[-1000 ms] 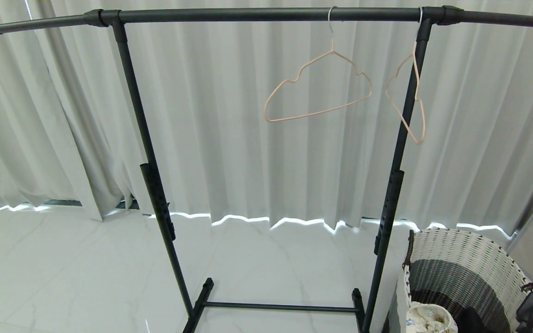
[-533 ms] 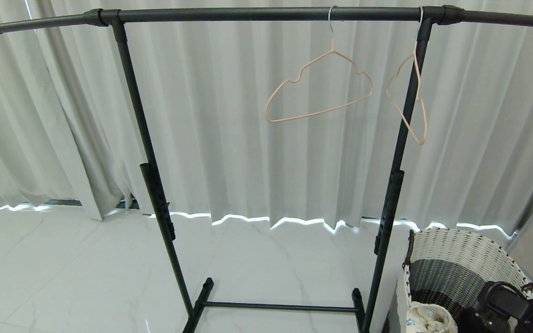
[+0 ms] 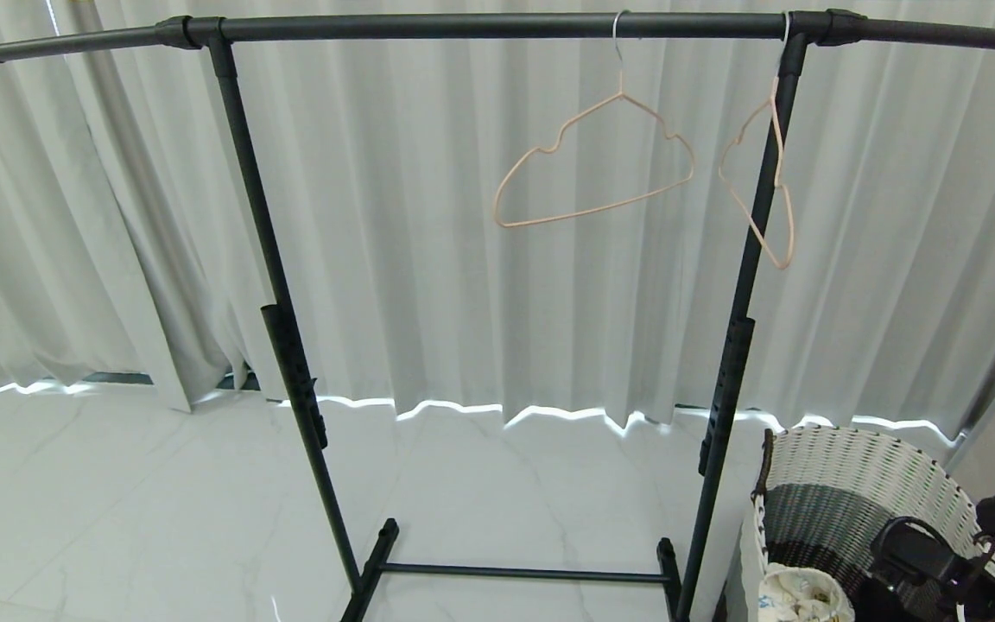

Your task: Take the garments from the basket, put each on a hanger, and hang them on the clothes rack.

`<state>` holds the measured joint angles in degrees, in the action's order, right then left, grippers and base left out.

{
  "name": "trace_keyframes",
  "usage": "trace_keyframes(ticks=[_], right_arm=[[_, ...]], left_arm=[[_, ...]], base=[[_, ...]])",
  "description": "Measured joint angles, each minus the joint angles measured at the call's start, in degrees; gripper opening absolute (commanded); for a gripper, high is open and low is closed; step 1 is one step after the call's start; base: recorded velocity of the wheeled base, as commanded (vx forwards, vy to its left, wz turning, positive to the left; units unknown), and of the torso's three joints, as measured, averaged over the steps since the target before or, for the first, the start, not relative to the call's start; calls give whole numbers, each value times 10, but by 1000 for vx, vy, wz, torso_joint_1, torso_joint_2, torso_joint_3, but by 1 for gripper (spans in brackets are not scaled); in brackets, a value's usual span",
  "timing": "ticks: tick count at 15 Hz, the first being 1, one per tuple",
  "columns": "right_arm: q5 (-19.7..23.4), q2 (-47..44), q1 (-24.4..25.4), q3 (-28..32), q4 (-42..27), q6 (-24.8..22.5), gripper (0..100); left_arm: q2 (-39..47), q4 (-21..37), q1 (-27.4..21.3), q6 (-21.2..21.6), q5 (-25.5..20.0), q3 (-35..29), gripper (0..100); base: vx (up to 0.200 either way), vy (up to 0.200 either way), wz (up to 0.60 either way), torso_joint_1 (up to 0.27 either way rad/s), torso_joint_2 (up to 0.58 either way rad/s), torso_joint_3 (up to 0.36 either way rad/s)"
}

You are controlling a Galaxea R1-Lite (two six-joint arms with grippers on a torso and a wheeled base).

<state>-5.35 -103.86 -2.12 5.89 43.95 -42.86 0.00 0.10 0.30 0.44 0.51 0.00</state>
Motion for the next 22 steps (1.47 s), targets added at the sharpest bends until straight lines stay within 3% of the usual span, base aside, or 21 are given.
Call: trace_keyframes(ticks=[8,12,13,18,22], right_arm=[[0,-22,-7,13,11,1,100],[2,-39,-7,9,66,7,100],[2,-44,-7,6,78,7,0],[1,-48,-7,-16,89,7,0],[-10,1,-7,-51,82,14,0]], left_arm=[[0,0,0,0,0,0,100],[0,0,0,0,0,0,100],[0,0,0,0,0,0,100],[0,0,0,0,0,0,100],[0,0,0,0,0,0,100]], base=[[0,0,0,0,0,0],[0,0,0,0,0,0],[0,0,0,0,0,0],[0,0,0,0,0,0],[0,0,0,0,0,0]])
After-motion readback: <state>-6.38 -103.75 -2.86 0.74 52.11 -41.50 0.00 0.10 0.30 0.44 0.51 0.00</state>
